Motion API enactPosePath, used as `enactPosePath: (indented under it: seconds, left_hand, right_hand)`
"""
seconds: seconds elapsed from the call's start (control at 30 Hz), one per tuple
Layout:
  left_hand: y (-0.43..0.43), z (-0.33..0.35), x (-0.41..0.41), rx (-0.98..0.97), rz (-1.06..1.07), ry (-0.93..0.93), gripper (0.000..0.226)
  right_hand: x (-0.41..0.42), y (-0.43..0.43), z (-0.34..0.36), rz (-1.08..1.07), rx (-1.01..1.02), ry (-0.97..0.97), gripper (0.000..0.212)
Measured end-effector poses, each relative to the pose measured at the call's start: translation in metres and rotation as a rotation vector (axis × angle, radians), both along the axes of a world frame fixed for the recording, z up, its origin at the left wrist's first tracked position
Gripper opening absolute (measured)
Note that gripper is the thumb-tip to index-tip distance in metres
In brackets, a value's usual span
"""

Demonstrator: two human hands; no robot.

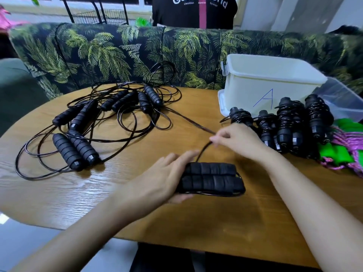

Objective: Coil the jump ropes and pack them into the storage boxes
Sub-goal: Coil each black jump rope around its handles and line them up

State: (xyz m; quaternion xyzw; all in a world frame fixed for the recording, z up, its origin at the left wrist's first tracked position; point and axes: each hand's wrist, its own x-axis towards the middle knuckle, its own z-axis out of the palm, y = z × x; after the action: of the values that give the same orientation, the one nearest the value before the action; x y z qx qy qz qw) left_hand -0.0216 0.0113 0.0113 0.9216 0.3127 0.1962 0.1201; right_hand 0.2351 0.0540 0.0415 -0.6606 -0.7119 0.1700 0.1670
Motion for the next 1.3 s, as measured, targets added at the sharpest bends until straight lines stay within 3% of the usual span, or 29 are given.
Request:
enactPosePath:
  seconds: [0.07, 0.2, 0.33, 0.47, 0.6, 0.67, 0.73, 0.87, 1.0, 1.2, 1.3]
  left_hand:
    - [-0.008, 0.006, 0.014, 0.217, 0.095, 0.067, 0.101]
    - [0.013, 0.003, 0.011, 0.175, 0.341, 0.164, 0.117]
    - [0.029, 0.000, -0.001, 0.187, 0.466, 0.076, 0.105]
    - [0.026, 0.004, 0.001, 0.282, 0.446, -0.074, 0.085]
    - [0.011, 0.009, 0.012, 0.171, 0.373, -0.276, 0.079]
    - [0.005, 0.014, 0.015, 0.109, 0.308, -0.318, 0.084]
    - [0.001, 0.019, 0.014, 0.086, 0.226, -0.341, 0.083]
    - [-0.006, 0.030, 0.008, 0.101, 0.101, -0.234, 0.073]
    - [-0.014, 0.042, 0.010, 0.086, 0.103, -0.158, 0.075]
    - [-0.009, 0.041, 0.022, 0.255, 0.182, -0.058, 0.083]
    - [0.000, 0.038, 0.019, 0.399, 0.129, -0.001, 0.081]
  right_hand:
    - [-0.027, 0.003, 0.023, -0.023, 0.130, -0.015, 0.033]
    - [-0.066, -0.033, 0.043, 0.040, 0.379, 0.047, 0.032]
    - [-0.074, -0.078, 0.012, 0.047, 0.386, 0.173, 0.035]
    - [-0.071, -0.102, -0.011, 0.044, 0.203, 0.558, 0.039]
    - [-0.070, -0.098, -0.013, -0.010, -0.052, 0.871, 0.025]
    - [-0.069, -0.091, -0.014, -0.042, -0.023, 0.930, 0.018]
    - [-0.069, -0.084, -0.014, -0.037, 0.063, 0.961, 0.028]
    - [-0.068, -0.080, -0.017, 0.038, 0.165, 1.068, 0.033]
    - [-0.064, -0.080, -0.025, 0.108, 0.187, 1.040, 0.036]
    - [-0.056, -0.078, -0.040, 0.120, 0.218, 0.882, 0.017]
    - [-0.048, -0.079, -0.037, 0.203, 0.216, 0.812, 0.036]
